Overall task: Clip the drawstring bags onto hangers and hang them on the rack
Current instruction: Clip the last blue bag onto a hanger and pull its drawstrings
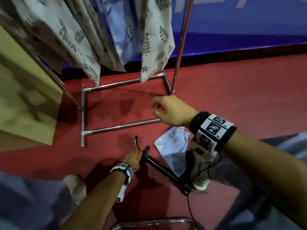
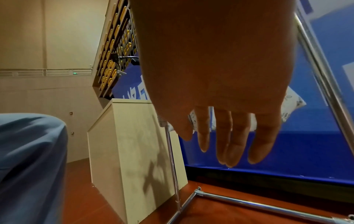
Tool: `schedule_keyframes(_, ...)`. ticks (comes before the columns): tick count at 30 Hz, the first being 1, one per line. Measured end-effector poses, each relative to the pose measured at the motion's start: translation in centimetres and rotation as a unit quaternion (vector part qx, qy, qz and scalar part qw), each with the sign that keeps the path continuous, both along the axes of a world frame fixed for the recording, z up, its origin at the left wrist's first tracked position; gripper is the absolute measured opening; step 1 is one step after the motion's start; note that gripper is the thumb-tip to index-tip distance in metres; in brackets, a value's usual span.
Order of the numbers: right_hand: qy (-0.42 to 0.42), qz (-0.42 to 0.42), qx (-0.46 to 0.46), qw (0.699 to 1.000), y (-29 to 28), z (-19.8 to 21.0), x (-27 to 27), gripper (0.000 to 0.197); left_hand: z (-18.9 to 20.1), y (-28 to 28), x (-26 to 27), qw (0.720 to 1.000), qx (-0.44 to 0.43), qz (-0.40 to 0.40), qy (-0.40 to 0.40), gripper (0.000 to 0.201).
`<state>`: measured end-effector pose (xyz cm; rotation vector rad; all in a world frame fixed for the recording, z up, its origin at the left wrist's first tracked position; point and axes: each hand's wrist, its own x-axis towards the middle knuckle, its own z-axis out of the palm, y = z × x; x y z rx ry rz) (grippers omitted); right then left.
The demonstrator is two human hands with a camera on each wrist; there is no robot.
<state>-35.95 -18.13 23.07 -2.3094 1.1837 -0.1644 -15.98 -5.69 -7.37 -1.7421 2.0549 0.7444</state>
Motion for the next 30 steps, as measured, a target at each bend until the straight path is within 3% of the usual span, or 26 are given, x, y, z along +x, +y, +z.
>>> schedule_keyframes(4,0.015,-0.053,0.015,0.998,-0.8,-0.4,0.6,0.020,-1.4,-0.1,-3.1,0.999,0.005,0.003,0.036,0.045)
schedule_keyframes(8,0.019,-0.095,0.031,0.995,-1.3,-1.0,0.8,0.018,-1.8,-1.5,-7.5,0.994,-0.007,-0.057,0.093,0.027)
schedule_keyframes(10,0.018,-0.110,0.034,0.993,-1.5,-1.1,0.4,0.017,-3.3,-2.1,-9.5,0.990,0.004,-0.066,0.121,0.031)
schedule_keyframes(13,0.005,-0.133,0.030,0.991,-2.0,-1.0,-0.7,0.017,-3.5,-2.4,-12.5,0.987,0.015,-0.096,0.128,0.065)
schedule_keyframes(16,-0.009,-0.153,0.031,0.988,-2.7,-0.9,-2.4,0.015,-3.2,-2.2,-15.3,0.981,0.045,-0.096,0.159,0.050)
schedule_keyframes(18,-0.016,-0.161,0.028,0.986,-2.9,-0.7,-3.4,0.015,-3.2,-2.4,-16.9,0.977,0.042,-0.168,0.122,0.037)
schedule_keyframes(22,-0.016,-0.167,0.035,0.985,-2.9,-0.4,-5.1,0.016,-2.4,-4.0,-17.0,0.981,-0.003,-0.177,0.079,0.030)
schedule_keyframes(25,-0.019,-0.178,0.023,0.984,-2.8,0.3,-6.2,0.018,-0.2,-6.1,-16.3,0.982,-0.093,-0.116,0.116,0.034)
schedule_keyframes(28,-0.008,-0.185,0.010,0.983,-3.0,1.2,-7.0,0.017,5.0,-10.0,-15.1,0.959,-0.156,-0.028,0.236,0.015)
schedule_keyframes(30,0.010,-0.183,0.018,0.983,-3.3,1.6,-7.6,0.018,9.9,-12.8,-14.0,0.942,-0.158,0.081,0.285,0.031)
